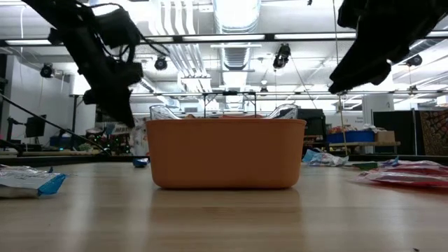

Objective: Sort candy
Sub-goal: Put the white chocolate bar into the orange bin

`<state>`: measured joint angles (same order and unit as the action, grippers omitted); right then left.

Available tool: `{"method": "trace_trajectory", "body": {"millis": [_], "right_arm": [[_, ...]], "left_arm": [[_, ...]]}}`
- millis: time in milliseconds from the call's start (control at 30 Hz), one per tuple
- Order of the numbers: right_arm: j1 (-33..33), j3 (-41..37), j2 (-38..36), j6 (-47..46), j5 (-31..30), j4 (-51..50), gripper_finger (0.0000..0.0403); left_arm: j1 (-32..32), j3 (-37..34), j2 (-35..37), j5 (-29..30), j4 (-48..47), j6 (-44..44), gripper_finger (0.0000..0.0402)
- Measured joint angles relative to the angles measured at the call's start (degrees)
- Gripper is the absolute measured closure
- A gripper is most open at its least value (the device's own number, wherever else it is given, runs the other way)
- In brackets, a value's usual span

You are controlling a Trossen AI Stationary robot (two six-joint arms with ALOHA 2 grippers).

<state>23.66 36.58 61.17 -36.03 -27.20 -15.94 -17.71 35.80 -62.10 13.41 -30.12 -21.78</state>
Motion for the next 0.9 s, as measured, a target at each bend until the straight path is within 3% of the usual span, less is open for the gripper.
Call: {"method": "trace_trajectory", "body": {"millis": [400, 667, 900], "right_arm": [[0.1, -6.8, 0.0, -0.4, 1.9, 11.0, 0.0182], [0.1, -8.0, 0.0, -0.4, 2.2, 13.7, 0.0182], [1.7, -8.0, -0.3, -0.3, 5.3, 13.4, 0.0182]], "left_arm": [[10.2, 0.1, 5.5, -5.4, 8.2, 3.6, 0.0364], [15.5, 0.1, 4.4, -12.9, 20.6, 8.5, 0.0363], [19.5, 0.1, 2.3, -14.5, 27.5, 10.7, 0.0363]]}}
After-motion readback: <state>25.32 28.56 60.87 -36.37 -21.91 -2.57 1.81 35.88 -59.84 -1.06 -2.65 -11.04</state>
